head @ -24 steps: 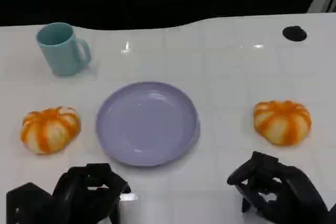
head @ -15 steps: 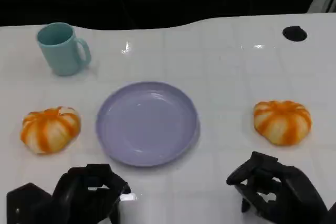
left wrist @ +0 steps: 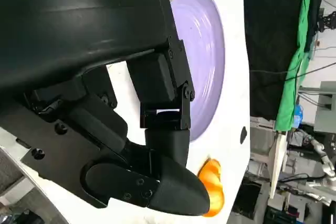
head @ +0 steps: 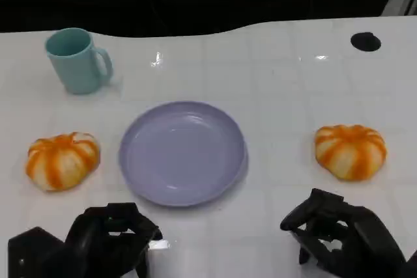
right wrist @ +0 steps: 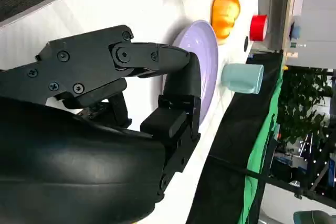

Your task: Grasp the bread from the table and place it into the plate.

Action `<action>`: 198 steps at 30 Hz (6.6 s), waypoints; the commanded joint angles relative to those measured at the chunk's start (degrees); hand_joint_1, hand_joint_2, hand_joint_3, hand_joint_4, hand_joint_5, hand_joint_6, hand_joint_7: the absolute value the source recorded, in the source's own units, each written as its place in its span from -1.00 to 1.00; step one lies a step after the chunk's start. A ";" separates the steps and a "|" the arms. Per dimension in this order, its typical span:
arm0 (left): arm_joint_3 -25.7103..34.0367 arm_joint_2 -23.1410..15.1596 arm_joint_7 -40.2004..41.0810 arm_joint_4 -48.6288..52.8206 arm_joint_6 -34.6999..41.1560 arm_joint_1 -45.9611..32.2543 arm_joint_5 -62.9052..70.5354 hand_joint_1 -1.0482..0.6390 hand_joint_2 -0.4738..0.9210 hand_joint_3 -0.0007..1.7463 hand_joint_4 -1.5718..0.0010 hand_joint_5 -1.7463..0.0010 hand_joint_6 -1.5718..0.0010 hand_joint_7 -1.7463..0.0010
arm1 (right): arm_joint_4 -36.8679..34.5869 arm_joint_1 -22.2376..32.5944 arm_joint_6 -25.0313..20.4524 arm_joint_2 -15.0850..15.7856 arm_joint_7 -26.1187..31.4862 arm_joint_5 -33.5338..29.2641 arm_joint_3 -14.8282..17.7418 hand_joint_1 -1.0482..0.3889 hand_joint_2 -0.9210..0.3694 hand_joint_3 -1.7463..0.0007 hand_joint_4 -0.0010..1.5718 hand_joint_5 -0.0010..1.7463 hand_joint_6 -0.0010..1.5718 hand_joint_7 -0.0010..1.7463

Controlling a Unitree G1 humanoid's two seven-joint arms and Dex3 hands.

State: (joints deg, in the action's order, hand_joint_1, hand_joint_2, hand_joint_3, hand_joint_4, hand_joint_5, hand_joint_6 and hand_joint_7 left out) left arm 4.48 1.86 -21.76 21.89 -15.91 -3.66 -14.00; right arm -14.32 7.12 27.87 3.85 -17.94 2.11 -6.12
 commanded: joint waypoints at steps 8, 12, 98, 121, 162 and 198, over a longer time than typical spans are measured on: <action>0.33 -1.17 -0.46 0.11 0.00 0.04 -0.06 -1.00 0.66 -0.59 -1.00 -0.39 -0.83 0.20 | 0.20 -0.48 1.55 -0.38 1.00 0.67 0.77 -0.15 -1.00 0.55 -0.13 0.90 -0.20 0.41; 0.32 -1.21 -0.60 0.27 -0.35 0.03 -0.02 -1.00 0.66 -0.59 -1.00 -0.39 -0.82 0.20 | 0.65 -1.32 2.61 -1.25 2.45 1.03 1.69 -0.10 -0.97 0.64 -0.29 0.82 -0.35 0.23; 0.22 -0.13 -0.23 -4.00 1.18 -2.88 0.66 -1.00 0.64 -0.54 -1.00 -0.41 -0.82 0.19 | -33.61 -35.83 -29.28 14.21 34.87 -54.47 -19.40 -0.40 -1.00 0.98 -0.94 -0.64 -0.72 -0.99; -0.16 0.24 0.16 -5.03 1.85 -3.46 0.92 -1.00 0.63 -0.54 -1.00 -0.41 -0.82 0.19 | -51.58 -41.04 -11.01 13.40 58.52 -47.98 -23.17 0.22 -0.53 0.25 0.14 1.00 -0.19 1.00; -1.36 0.54 1.45 -5.61 2.11 -3.69 1.70 -1.00 0.59 -0.49 -1.00 -0.41 -0.84 0.20 | -33.42 -45.72 -5.80 2.73 57.28 -50.03 -26.39 0.18 0.00 -0.56 0.25 1.00 -0.03 0.99; -2.52 0.61 1.75 -7.30 0.97 -5.71 2.08 -1.00 0.61 -0.49 -1.00 -0.41 -0.85 0.23 | -42.60 -52.17 -8.60 -5.73 44.36 -48.66 -30.63 -0.34 -1.00 0.81 -0.72 -0.75 -0.57 -1.00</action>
State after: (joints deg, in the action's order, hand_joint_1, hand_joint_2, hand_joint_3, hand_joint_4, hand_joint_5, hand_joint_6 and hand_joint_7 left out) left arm 1.91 3.11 -20.80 15.52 -14.80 -8.49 -12.25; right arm -59.33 -45.67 20.16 -3.03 28.86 -47.51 -37.13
